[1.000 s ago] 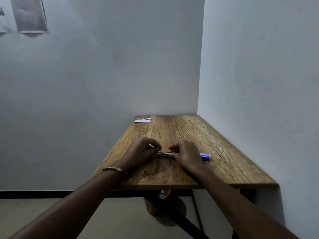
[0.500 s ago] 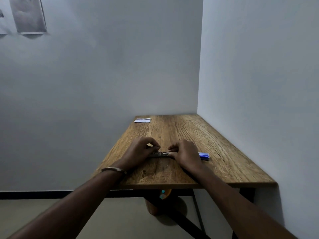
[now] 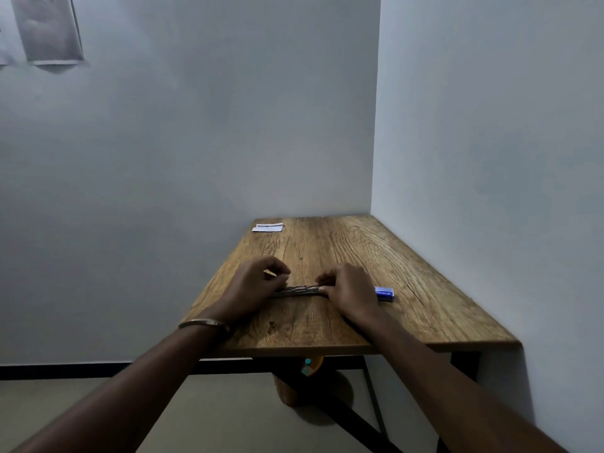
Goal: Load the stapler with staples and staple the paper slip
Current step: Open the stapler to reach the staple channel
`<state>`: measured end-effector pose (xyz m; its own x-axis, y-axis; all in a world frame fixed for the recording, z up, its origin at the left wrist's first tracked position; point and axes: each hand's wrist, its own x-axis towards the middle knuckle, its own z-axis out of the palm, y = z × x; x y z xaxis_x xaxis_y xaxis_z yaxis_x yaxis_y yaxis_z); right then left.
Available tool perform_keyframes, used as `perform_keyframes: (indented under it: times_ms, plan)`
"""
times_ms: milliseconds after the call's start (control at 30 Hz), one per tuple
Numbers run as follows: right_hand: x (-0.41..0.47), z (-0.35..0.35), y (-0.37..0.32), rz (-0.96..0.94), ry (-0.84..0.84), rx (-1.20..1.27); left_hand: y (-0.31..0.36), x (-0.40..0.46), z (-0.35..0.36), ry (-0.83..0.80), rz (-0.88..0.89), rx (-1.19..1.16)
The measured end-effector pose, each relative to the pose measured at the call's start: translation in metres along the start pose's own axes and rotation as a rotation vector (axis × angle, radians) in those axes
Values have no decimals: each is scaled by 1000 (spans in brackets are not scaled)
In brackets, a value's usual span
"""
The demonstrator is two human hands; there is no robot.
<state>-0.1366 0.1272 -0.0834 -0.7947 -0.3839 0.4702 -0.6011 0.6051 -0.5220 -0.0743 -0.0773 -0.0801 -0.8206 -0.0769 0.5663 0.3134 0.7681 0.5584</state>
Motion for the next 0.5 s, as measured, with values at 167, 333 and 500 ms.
perform_keyframes:
  times_ms: [167, 333, 500]
  plan:
    - [0, 1, 0, -19, -2, -23, -2, -8, -8, -86, -33, 73]
    - [0, -1, -1, -12, -18, -28, -4, -11, -9, -173, -36, 8]
    - [1, -3, 0, 18, -81, -14, -4, -12, -6, -217, -32, 59]
